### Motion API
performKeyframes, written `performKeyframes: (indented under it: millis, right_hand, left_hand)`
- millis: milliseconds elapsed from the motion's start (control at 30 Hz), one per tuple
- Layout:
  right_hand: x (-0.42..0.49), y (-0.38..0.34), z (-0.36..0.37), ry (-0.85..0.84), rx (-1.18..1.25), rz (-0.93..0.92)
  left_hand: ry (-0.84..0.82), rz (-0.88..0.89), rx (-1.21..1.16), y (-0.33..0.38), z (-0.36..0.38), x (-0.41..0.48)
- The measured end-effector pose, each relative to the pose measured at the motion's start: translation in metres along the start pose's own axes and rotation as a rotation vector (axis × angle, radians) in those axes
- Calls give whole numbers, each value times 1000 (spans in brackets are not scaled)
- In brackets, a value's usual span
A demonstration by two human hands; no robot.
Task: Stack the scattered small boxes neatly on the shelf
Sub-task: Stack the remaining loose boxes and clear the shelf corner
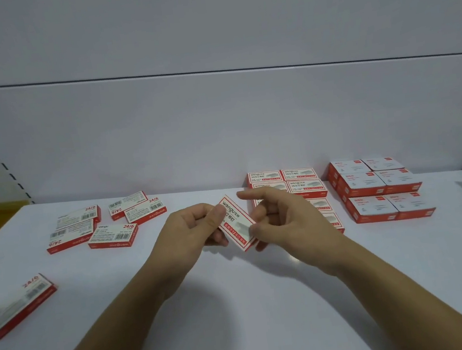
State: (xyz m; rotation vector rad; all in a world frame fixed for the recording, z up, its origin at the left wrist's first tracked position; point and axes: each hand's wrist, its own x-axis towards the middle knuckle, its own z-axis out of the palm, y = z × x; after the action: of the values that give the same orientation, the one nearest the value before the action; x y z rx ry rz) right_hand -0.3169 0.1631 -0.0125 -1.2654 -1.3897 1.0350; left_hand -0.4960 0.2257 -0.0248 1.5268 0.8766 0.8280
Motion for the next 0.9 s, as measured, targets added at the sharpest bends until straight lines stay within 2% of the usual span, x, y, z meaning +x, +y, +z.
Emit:
performKeyframes:
  millis: [200,400,567,700,800,900]
  right_hand:
    - [2,4,1,188,96,-49]
    - [4,4,-2,289,107,-24]
    - [4,2,-8,263,95,7]
    - [4,1,-15,281,-102,21]
    - [1,-4,-22,204,-171,-15]
    - [-2,-5,-21,158,-418,-79]
  left_hand:
    - [21,1,-55,-1,-2,1]
    - [-4,47,-15,-3,-4,0]
    - [55,177,225,-6,-2,0]
    - [146,220,372,-9,0,1]
    - [169,237,378,-10,1,1]
    - [184,251,373,-10,2,2]
